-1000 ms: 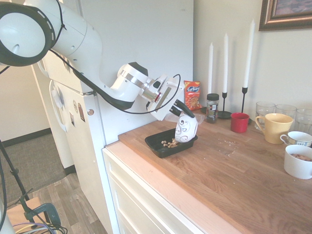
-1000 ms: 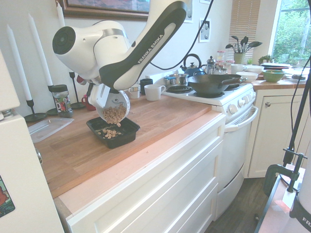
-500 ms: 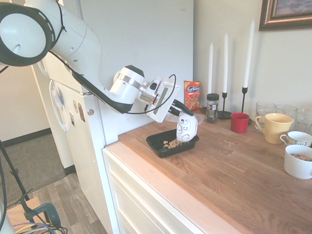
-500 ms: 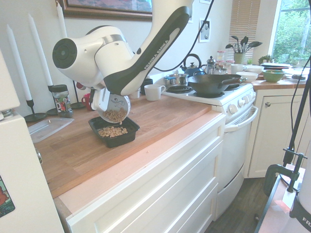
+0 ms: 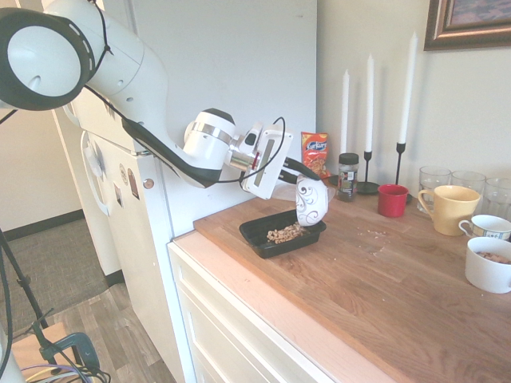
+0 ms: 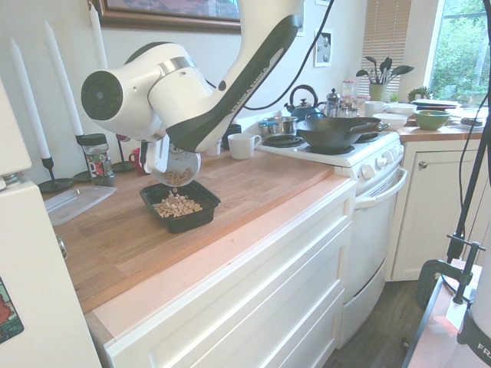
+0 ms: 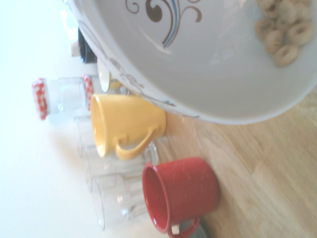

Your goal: Pour the cereal into the box

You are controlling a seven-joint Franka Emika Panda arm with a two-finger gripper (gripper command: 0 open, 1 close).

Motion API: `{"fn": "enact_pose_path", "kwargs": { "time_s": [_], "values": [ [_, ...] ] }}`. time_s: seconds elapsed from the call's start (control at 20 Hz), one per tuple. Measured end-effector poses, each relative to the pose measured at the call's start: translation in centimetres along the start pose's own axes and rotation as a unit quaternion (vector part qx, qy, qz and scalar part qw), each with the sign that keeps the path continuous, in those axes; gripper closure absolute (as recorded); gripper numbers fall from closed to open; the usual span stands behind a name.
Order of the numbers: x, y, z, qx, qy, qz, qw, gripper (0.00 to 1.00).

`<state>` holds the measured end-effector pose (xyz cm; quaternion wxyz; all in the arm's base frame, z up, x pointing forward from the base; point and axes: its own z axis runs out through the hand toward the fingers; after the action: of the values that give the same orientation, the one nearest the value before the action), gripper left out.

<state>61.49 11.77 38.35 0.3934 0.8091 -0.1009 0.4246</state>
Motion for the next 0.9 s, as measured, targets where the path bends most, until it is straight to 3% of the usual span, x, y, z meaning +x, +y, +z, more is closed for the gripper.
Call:
{"fn": "enact_pose_path", "kwargs": {
  "time_s": [0.9],
  "values": [
    [0.0, -0.5, -1.4, -0.012, 0.067, -0.032, 0.997, 1.0]
  ]
}}
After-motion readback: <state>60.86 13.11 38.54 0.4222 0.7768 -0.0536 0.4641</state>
